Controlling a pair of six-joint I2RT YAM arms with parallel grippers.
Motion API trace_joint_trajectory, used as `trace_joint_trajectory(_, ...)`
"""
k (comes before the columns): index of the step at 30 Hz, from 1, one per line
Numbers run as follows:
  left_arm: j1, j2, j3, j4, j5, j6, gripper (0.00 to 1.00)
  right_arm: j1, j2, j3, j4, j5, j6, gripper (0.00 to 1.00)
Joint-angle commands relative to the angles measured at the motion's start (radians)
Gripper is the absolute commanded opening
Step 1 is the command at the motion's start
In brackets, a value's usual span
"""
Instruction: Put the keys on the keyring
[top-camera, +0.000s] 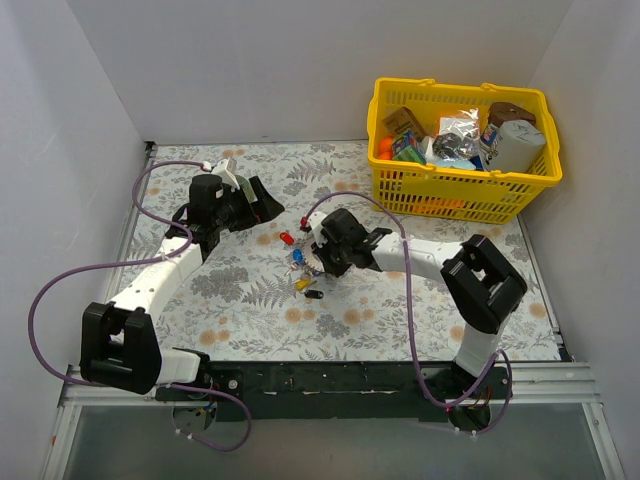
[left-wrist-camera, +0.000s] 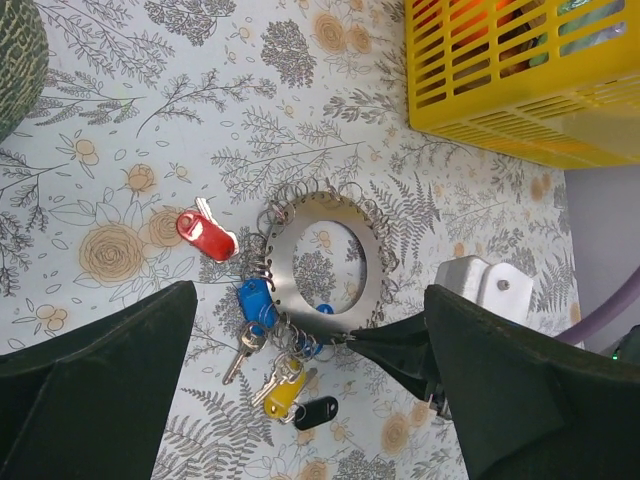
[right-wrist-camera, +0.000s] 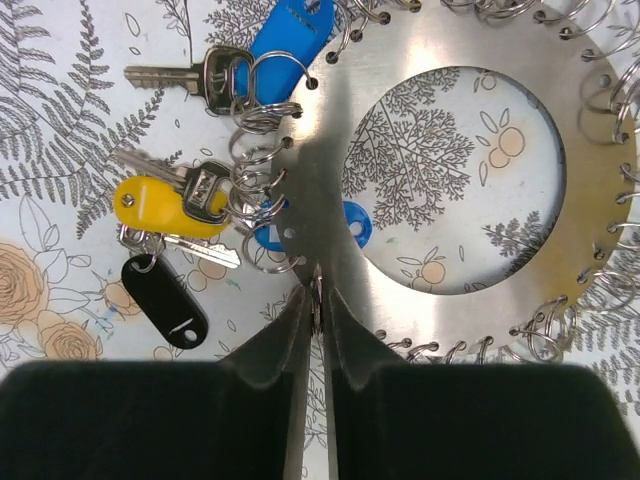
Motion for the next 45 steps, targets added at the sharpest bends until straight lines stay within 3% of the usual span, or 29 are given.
trace_joint_trajectory(1,0.001,-0.039,-0.007,0.013,0.035,0.017,0.98,-0.011,-0.1,-0.004,0.026,0.02,0.018,0.3)
trace_joint_trajectory(4,0.001,-0.044,-0.011,0.013,0.053,0.019,0.98,-0.021,-0.162,-0.031,0.056,0.003,0.058,0.55)
trace_joint_trajectory(7,0.001,-0.052,-0.016,0.013,0.061,0.02,0.98,-0.044,-0.238,-0.094,0.121,-0.046,0.108,0.67)
trace_joint_trajectory(10,0.001,-0.053,-0.024,0.019,0.062,0.016,0.98,-0.108,-0.309,-0.209,0.243,-0.157,0.185,0.7)
trace_joint_trajectory(14,0.001,-0.062,-0.042,0.039,0.082,0.008,0.98,-0.229,-0.355,-0.347,0.425,-0.379,0.277,0.7)
trace_joint_trajectory(18,0.001,-0.068,-0.062,0.082,0.114,-0.006,0.98,-0.24,-0.344,-0.357,0.447,-0.413,0.254,0.7)
trace_joint_trajectory(28,0.001,-0.113,-0.12,0.198,0.266,-0.032,0.98,-0.234,-0.252,-0.285,0.418,-0.405,0.21,0.56)
trace_joint_trajectory(35,0.001,-0.136,-0.145,0.231,0.283,-0.03,0.98,-0.216,-0.226,-0.249,0.393,-0.359,0.204,0.54)
trace_joint_trajectory(45,0.001,-0.05,-0.149,0.22,0.293,-0.052,0.98,-0.216,-0.274,-0.259,0.306,-0.266,0.152,0.55)
